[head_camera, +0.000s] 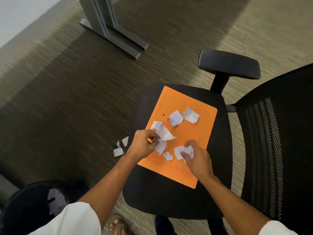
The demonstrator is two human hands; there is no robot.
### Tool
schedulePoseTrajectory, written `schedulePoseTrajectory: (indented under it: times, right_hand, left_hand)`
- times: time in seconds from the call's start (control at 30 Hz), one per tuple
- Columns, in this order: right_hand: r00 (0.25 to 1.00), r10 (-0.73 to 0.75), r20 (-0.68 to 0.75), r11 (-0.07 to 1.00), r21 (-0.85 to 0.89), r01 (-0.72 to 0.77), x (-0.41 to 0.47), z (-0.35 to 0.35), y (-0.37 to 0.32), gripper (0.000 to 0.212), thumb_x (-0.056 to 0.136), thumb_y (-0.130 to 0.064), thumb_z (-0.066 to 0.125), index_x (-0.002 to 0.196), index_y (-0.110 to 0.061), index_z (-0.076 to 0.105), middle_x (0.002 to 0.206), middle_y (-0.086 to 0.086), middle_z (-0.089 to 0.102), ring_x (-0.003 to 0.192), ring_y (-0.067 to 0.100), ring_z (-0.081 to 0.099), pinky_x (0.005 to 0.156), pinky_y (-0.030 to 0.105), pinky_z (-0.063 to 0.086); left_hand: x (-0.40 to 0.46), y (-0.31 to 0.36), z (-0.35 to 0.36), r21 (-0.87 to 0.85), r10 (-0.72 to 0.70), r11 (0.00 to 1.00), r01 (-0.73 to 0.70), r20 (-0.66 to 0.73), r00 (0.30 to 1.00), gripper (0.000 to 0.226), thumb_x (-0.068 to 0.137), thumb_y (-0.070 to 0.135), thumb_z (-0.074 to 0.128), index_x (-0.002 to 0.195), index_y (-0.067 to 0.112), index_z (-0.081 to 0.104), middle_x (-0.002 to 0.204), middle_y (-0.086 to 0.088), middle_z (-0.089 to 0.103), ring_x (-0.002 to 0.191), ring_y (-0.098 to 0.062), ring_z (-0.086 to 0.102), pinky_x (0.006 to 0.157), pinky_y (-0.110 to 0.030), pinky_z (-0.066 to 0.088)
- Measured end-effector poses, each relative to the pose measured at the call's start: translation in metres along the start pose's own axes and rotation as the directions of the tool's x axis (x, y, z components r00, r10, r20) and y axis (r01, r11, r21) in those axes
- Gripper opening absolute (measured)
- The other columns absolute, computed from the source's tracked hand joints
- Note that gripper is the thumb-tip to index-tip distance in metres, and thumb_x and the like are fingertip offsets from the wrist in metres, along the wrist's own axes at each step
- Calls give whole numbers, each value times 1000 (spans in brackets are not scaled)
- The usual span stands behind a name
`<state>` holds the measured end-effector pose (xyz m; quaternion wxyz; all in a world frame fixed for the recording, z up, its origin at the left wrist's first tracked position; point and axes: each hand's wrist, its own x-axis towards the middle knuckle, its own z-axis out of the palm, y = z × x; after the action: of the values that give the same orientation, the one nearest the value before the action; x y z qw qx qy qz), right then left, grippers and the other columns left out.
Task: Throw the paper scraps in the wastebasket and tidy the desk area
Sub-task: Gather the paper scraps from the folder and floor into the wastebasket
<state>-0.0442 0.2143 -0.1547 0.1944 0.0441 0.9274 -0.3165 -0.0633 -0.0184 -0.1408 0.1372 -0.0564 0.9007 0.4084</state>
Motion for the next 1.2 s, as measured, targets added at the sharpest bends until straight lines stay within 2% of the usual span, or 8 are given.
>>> schedulePoseTrajectory:
  times: [0.13, 0.3, 0.6, 0.8, 0.9, 1.0, 1.07, 1.2]
  right_hand:
    - [969, 239, -66, 906, 375, -198, 34, -23, -9, 47, 85, -31, 79, 120, -36, 49, 101, -10, 62, 97, 10, 54, 65, 21, 43]
    - [965, 229, -127, 879, 452, -149, 80, -45, -21, 23, 87, -27, 78, 107, -16, 71, 106, 3, 72, 100, 25, 69, 80, 44, 62]
    - [997, 50, -53, 998, -47, -53, 132, -54, -25, 37, 87, -18, 78, 118, -2, 69, 129, 14, 62, 118, 32, 59, 89, 36, 50]
    - [994, 71, -87, 948, -304, -94, 125, -48, -22, 21, 90, -25, 74, 108, -14, 74, 108, 11, 68, 100, 30, 64, 74, 34, 51]
    - [989, 56, -134, 985, -157, -77, 123, -51, -15, 24, 84, -23, 80, 105, -15, 71, 104, 10, 67, 92, 28, 64, 70, 34, 54]
    - [992, 87, -89, 969, 240, -64, 118, -58, -9, 33, 78, -17, 85, 100, -19, 61, 85, -6, 69, 78, 13, 69, 56, 22, 53]
    - [997, 76, 32, 887, 454, -82, 120, -66, -7, 39, 78, -14, 86, 107, -20, 61, 90, -7, 74, 83, 9, 72, 62, 18, 56]
    - [961, -147, 235, 895, 446, 28, 132, -74, -18, 39, 76, -12, 87, 109, -22, 70, 105, -7, 73, 96, 10, 72, 71, 20, 58]
  left_hand:
    - [16, 8, -9, -31, 13, 999, -17, -108, 994, 17, 76, -4, 76, 82, 11, 79, 77, 7, 70, 72, -6, 67, 67, -8, 51]
    - [30, 12, -10, -39, -35, 999, 30, -138, 990, 10, 79, 3, 80, 85, 10, 79, 77, 4, 71, 70, -6, 66, 66, -13, 50]
    - [49, 15, 14, -3, -228, 973, 229, -132, 965, 11, 85, 14, 79, 93, 6, 79, 89, -2, 70, 65, -7, 58, 57, -9, 40]
    - [51, 11, 29, 151, -266, 948, 279, -104, 958, 9, 84, 7, 78, 94, 6, 75, 108, -6, 62, 94, -22, 66, 75, -22, 53]
    - [47, 7, 37, 152, -275, 946, 285, -85, 958, 16, 86, 2, 73, 101, 4, 69, 114, -4, 57, 93, -16, 59, 75, -22, 52]
    - [50, 5, 41, 99, -346, 931, 352, -75, 935, 18, 88, 1, 67, 105, 6, 63, 111, 1, 56, 75, -5, 48, 61, -14, 43]
    - [52, 7, 40, 96, -357, 927, 364, -78, 931, 16, 89, 1, 65, 103, 7, 61, 108, 3, 54, 72, -3, 47, 57, -15, 41]
    - [50, 13, 38, 162, -266, 949, 271, -48, 963, 18, 88, -1, 61, 77, 12, 55, 113, -2, 48, 90, -22, 53, 71, -27, 42]
